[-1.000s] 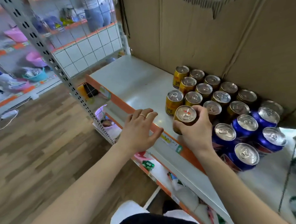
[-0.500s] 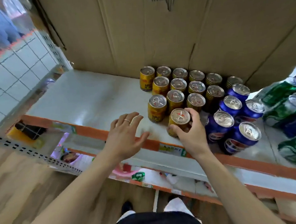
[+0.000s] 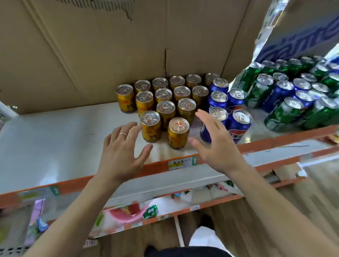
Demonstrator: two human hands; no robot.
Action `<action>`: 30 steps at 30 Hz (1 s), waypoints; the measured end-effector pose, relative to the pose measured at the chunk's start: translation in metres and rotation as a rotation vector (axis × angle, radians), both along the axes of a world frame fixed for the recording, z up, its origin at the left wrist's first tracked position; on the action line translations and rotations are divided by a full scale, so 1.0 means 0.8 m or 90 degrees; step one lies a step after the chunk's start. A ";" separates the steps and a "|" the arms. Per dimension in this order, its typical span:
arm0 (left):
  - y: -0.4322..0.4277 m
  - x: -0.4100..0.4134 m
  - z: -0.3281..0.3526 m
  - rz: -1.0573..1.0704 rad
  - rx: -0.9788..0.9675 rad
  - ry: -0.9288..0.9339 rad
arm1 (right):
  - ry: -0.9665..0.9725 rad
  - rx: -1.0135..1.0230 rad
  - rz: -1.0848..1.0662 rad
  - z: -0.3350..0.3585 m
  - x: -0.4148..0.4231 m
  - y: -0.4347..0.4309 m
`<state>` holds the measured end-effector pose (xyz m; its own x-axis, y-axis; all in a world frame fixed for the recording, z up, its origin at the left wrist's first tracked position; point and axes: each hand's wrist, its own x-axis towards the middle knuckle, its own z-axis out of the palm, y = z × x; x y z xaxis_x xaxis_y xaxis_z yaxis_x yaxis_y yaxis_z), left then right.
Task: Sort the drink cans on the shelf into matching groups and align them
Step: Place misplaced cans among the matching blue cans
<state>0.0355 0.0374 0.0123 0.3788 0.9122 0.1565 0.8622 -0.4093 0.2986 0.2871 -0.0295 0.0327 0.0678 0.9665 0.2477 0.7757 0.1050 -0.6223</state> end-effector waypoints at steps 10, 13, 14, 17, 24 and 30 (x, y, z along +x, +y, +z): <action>0.003 0.070 0.019 -0.047 0.026 -0.019 | -0.059 0.061 -0.128 0.011 0.115 -0.023; 0.001 0.102 0.023 -0.055 0.039 -0.023 | -0.074 0.048 -0.122 0.008 0.146 -0.025; 0.000 0.113 0.025 -0.056 0.038 -0.026 | -0.072 0.041 -0.120 0.008 0.155 -0.026; -0.003 0.140 0.028 -0.055 0.023 -0.025 | -0.053 0.017 -0.109 0.006 0.172 -0.030; -0.011 0.210 0.032 -0.065 0.018 -0.006 | -0.033 -0.009 -0.060 0.003 0.222 -0.029; -0.007 0.254 0.026 -0.049 0.001 0.022 | -0.014 -0.047 0.007 -0.002 0.249 -0.020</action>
<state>0.2385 0.0320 0.0329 0.4533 0.8799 0.1428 0.8380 -0.4752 0.2681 0.4866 -0.0454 0.0311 0.0533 0.9828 0.1770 0.7879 0.0675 -0.6121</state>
